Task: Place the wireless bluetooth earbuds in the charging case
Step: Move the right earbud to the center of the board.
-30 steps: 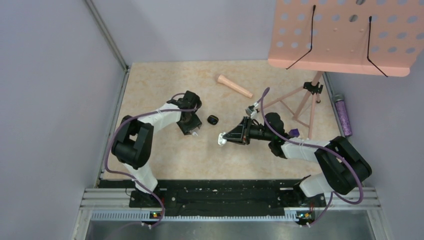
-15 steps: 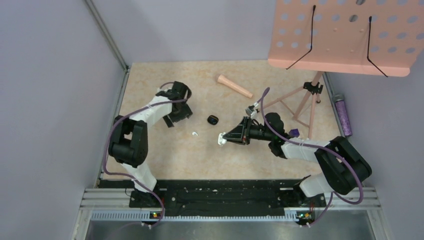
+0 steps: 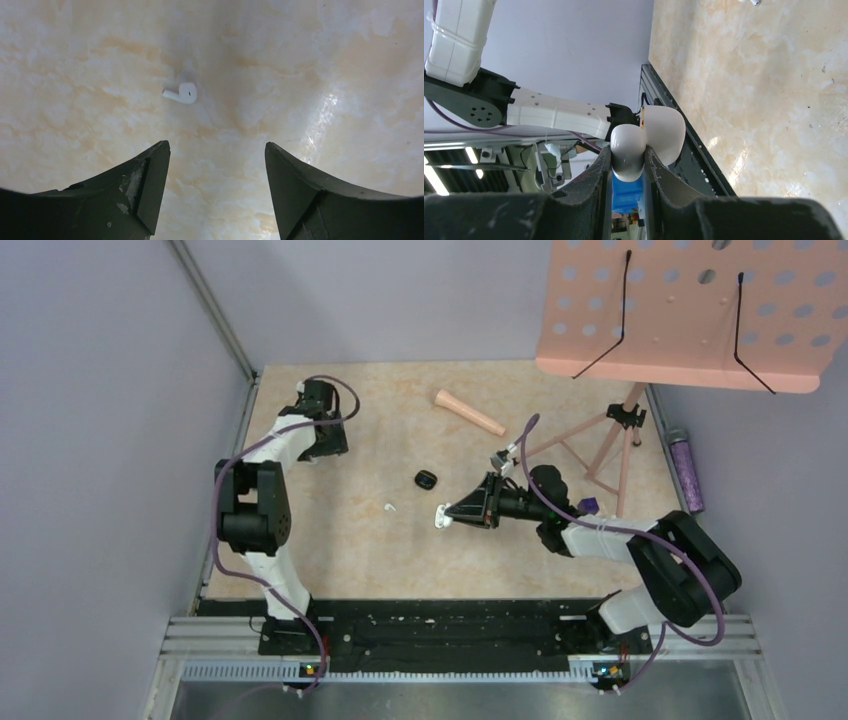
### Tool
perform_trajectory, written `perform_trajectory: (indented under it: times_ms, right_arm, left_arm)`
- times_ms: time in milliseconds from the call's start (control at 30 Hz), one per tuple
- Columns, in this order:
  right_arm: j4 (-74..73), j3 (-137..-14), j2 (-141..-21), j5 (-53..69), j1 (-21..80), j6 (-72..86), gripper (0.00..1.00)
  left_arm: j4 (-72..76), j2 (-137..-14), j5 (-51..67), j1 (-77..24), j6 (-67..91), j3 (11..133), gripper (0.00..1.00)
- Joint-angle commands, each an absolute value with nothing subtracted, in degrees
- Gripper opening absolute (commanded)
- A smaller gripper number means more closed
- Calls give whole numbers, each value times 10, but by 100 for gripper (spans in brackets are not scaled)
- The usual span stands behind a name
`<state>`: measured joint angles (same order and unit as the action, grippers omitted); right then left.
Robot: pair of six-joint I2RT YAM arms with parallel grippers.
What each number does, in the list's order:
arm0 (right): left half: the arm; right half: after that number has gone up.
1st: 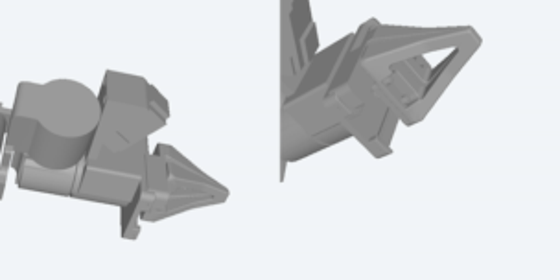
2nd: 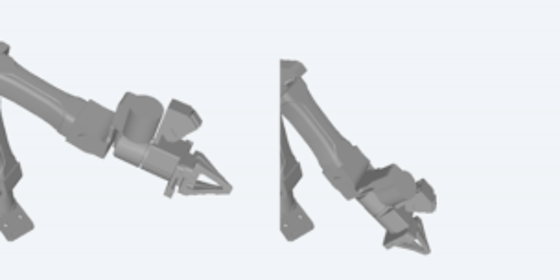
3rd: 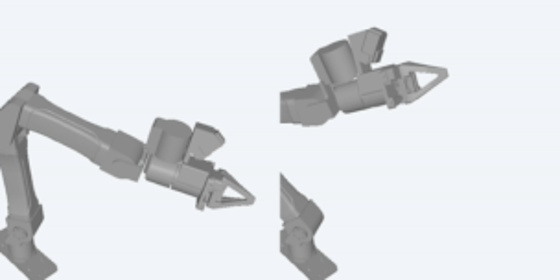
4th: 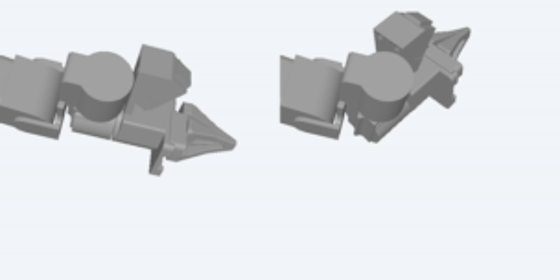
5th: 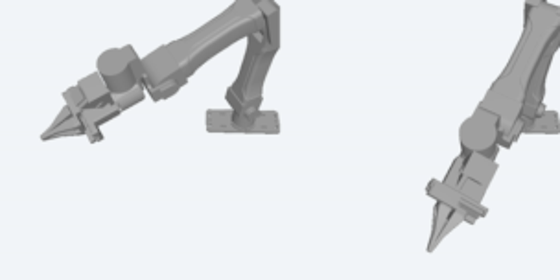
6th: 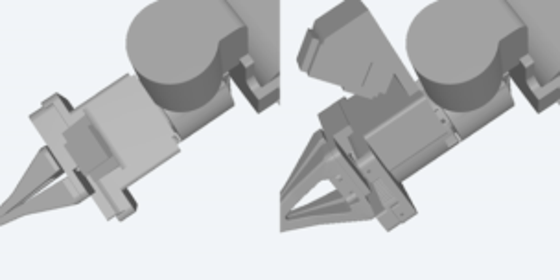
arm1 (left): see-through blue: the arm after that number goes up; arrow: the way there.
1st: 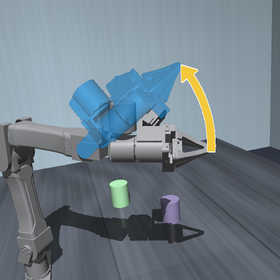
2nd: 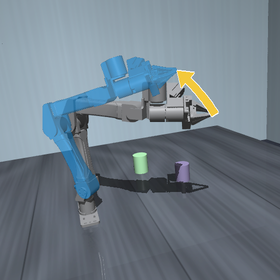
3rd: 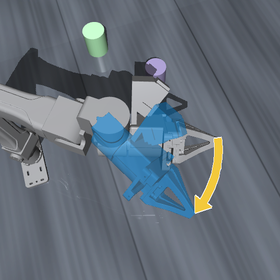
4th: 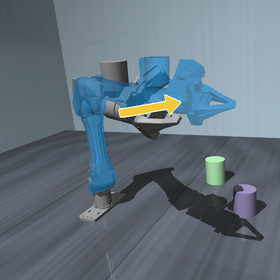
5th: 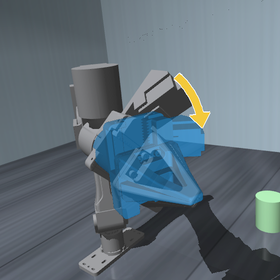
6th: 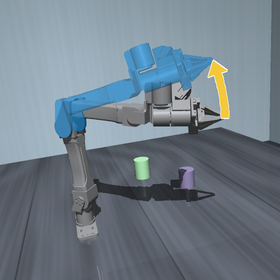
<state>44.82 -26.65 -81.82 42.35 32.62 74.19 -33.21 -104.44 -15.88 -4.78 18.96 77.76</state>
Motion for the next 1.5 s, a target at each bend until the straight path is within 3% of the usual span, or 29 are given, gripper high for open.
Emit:
perform_trajectory:
  times_ms: [0, 200, 533, 1033, 1267, 1467]
  right_arm:
    - [480, -280, -824, 432, 333, 743, 0]
    - [481, -281, -827, 432, 333, 743, 0]
    - [478, -292, -834, 438, 334, 744, 0]
    - [469, -297, -829, 436, 333, 740, 0]
    - [467, -291, -824, 434, 334, 738, 0]
    - [471, -287, -824, 435, 333, 738, 0]
  left_arm:
    - [-311, -1089, -149, -31, 99, 833, 74]
    - [-297, -1125, -100, -5, 91, 851, 62]
    - [-306, -1162, -98, 17, 109, 861, 58]
    - [-314, -1162, -90, 19, 147, 838, 31]
    - [-314, -1144, -69, 18, 172, 816, 31]
    - [-309, -1130, -80, 18, 199, 803, 38]
